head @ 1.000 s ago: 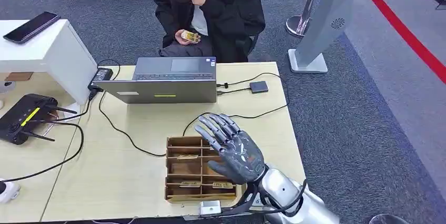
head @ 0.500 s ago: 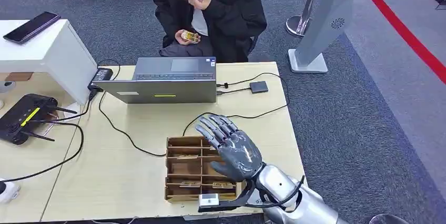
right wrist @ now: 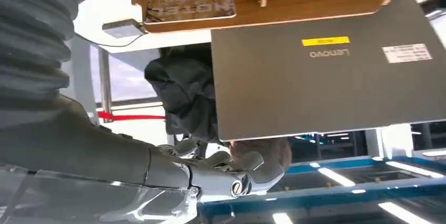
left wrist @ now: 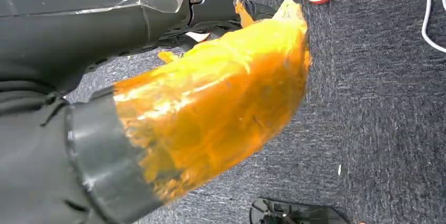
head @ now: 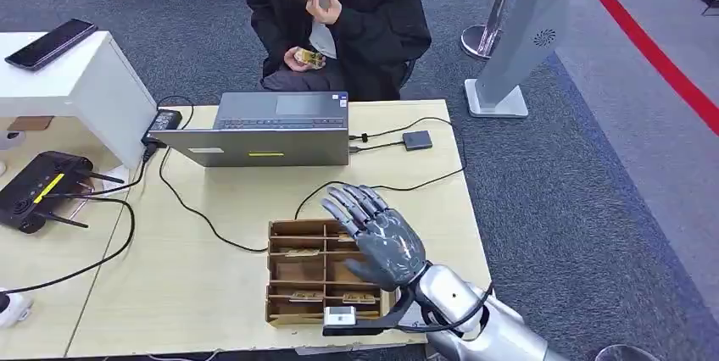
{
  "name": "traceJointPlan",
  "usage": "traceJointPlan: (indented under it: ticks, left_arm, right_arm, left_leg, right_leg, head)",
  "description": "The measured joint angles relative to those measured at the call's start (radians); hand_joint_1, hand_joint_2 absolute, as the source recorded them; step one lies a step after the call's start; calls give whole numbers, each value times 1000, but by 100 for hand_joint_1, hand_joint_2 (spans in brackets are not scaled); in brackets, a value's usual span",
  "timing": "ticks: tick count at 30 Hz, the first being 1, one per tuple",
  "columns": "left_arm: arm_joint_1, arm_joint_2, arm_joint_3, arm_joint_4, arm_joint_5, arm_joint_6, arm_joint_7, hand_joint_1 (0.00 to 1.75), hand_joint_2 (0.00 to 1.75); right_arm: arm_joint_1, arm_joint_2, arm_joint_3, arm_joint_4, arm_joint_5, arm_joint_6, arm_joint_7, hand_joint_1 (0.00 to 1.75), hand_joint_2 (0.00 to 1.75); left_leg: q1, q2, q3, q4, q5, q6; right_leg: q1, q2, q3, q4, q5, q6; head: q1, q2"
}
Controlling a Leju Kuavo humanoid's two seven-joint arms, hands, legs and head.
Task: Pass the card to the sensor for recognition and then transmit it.
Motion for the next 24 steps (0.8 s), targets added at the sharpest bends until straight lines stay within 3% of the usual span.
traceJointPlan:
  ticks: [24]
  left_arm:
    - [0, 0, 0, 0, 1, -2, 0, 0, 0]
  right_arm:
    - [3, -8, -8, 8, 25, 17, 29, 16, 175]
  left_leg:
    - [0, 0, 0, 0, 0, 0]
  right_leg:
    - [0, 0, 0, 0, 0, 0]
  head:
    - [0, 0]
